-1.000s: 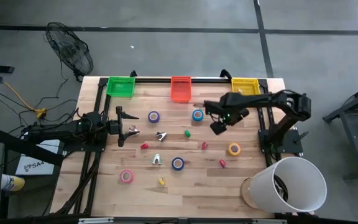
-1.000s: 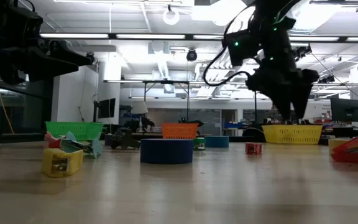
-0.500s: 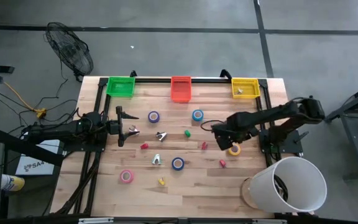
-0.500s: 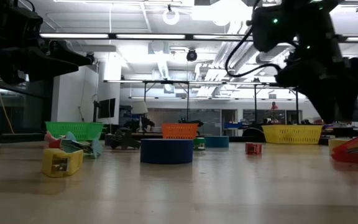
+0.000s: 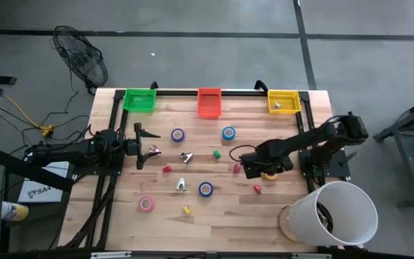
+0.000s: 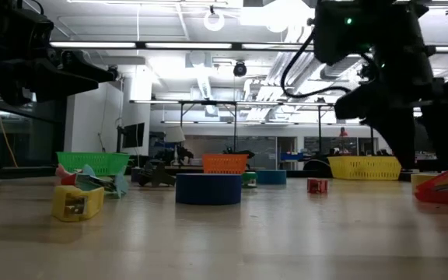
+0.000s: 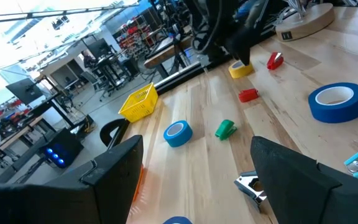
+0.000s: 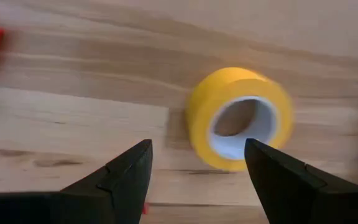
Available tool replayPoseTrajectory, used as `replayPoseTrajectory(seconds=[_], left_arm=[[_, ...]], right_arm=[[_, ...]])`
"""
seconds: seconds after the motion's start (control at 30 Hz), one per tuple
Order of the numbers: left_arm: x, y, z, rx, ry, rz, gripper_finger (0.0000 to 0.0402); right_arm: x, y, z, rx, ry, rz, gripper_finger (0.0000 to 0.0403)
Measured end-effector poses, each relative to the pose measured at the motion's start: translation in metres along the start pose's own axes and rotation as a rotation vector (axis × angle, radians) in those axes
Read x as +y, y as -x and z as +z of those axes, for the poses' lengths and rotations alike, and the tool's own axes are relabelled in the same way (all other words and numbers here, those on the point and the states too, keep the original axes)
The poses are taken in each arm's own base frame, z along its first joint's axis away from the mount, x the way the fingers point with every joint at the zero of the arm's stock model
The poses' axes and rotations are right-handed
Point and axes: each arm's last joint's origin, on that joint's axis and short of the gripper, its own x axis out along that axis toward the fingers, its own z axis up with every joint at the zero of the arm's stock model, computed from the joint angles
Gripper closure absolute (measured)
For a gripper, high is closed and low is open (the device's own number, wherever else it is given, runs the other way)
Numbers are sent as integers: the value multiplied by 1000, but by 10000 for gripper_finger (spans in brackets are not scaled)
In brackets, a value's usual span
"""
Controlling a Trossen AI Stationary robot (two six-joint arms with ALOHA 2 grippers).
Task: Pick and place Stapler, Stapler remover, tape
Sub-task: Put the yellow tape into the orange bin
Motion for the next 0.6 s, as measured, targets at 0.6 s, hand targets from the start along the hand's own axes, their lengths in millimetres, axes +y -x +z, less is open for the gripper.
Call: replayPoseTrajectory(seconds=[0.6], left_arm=[[0,0,0,0,0,0,108]], right_arm=[[16,-26,5,-18,-25,-36,201]])
